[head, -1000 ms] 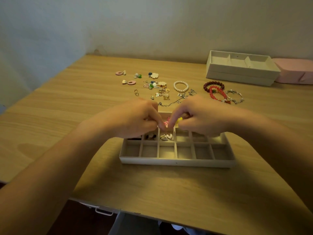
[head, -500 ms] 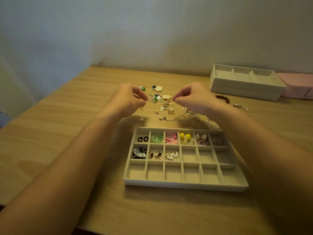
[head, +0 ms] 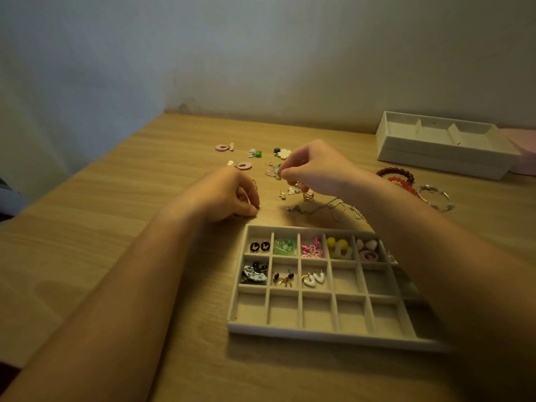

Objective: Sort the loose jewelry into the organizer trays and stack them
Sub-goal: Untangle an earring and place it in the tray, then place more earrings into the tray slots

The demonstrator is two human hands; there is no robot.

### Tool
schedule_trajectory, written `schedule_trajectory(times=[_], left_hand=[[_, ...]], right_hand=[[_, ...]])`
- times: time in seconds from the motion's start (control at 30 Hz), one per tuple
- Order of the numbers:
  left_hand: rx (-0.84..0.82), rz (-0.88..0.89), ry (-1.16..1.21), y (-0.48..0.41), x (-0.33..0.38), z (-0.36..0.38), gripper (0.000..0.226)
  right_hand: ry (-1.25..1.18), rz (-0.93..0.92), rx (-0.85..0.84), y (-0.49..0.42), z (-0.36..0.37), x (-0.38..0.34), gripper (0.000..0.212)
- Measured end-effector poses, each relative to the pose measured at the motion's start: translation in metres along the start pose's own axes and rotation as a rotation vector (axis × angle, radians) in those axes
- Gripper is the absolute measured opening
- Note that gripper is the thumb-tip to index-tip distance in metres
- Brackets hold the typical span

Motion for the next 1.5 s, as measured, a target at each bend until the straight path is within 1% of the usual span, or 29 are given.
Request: schedule_trajectory(times=[0.1, 0.17, 0.27, 0.37, 0.47, 0.63, 0.73, 0.97, 1.17, 1.33, 1.5], left_hand=[[0.035, -0.004, 0.000, 0.001, -0.002, -0.002, 0.008], [0.086, 0.001, 0.065, 0.003, 0.002, -0.005, 0.011], [0.181, 0.062, 0.286, 0.010, 0.018, -0.012, 0.014], [0.187, 0.132, 0.588, 0.021, 0.042, -0.011, 0.014], [0.213, 0.190, 0.777, 0.031, 0.062, -0.008, 0.016], [0.273, 0.241, 0.958, 0.038, 0.075, -0.005, 0.017], [0.294, 0.269, 0.982, 0.040, 0.081, -0.006, 0.019], [0.284, 0.341, 0.917, 0.045, 0.089, -0.008, 0.023], [0.272, 0.360, 0.889, 0.046, 0.089, -0.008, 0.022], [0.270, 0.339, 0.895, 0.047, 0.091, -0.007, 0.023], [0.268, 0.283, 0.875, 0.047, 0.090, -0.003, 0.016]], right_hand=[[-0.037, 0.019, 0.021, 0.006, -0.008, -0.002, 0.010], [-0.068, 0.033, 0.045, 0.014, -0.018, -0.003, 0.012], [-0.111, 0.046, 0.066, 0.031, -0.033, -0.003, 0.012], [-0.178, 0.060, 0.048, 0.049, -0.039, -0.001, 0.012], [-0.333, 0.091, 0.001, 0.066, -0.040, 0.002, 0.013], [-0.646, 0.098, -0.055, 0.083, -0.043, 0.007, 0.017], [-0.735, 0.072, -0.065, 0.088, -0.045, 0.010, 0.019], [-0.731, 0.038, -0.057, 0.091, -0.047, 0.011, 0.017], [-0.709, 0.024, -0.043, 0.092, -0.046, 0.012, 0.014], [-0.696, 0.035, -0.037, 0.094, -0.047, 0.013, 0.013], [-0.690, 0.044, -0.007, 0.095, -0.051, 0.016, 0.012]])
Point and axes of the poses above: each hand's wrist, its own y-axis away from the middle knuckle, its own z-axis out of the palm, x = y × z, the point moved 7 cm from there along -y, towards the middle knuckle, and after that the axes turned 6 degrees about x, right-handed, at the moved point
